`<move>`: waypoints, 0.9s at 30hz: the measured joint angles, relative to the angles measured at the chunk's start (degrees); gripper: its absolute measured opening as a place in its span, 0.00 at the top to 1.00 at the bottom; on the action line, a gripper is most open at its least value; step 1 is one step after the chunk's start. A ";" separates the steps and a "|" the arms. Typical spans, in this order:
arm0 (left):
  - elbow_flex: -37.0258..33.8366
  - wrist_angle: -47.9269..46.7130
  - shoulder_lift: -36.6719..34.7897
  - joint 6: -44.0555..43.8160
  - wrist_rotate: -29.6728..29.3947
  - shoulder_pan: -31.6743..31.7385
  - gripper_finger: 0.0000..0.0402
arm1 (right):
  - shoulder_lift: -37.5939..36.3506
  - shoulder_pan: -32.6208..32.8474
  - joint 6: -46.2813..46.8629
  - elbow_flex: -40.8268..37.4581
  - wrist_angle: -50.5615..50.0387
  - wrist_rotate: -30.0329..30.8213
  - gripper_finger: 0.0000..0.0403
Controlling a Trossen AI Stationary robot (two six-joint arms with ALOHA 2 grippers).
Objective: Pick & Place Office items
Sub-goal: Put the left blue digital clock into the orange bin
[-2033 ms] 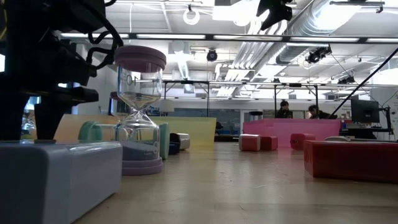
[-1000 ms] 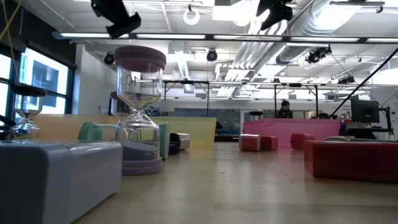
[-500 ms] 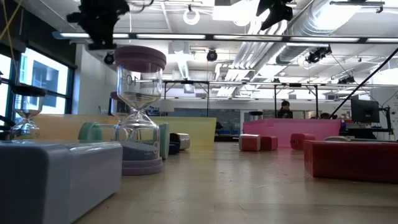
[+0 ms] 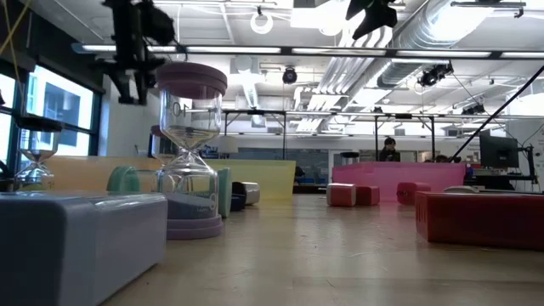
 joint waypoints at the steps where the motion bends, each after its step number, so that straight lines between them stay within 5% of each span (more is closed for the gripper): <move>1: -0.14 0.22 1.30 -0.01 -0.60 0.01 0.67 | 0.00 0.00 0.14 0.00 0.12 -0.01 0.30; 8: -4.05 3.03 7.96 -0.82 1.56 -0.10 0.67 | 0.02 0.00 0.33 0.00 0.16 -0.15 0.30; 18: -15.64 11.25 6.98 -1.52 3.48 2.99 0.67 | 0.01 0.00 0.34 0.00 0.07 -0.20 0.30; 27: -18.94 18.86 6.85 -4.44 3.65 3.11 0.67 | 0.00 0.00 0.44 0.00 0.14 -0.20 0.30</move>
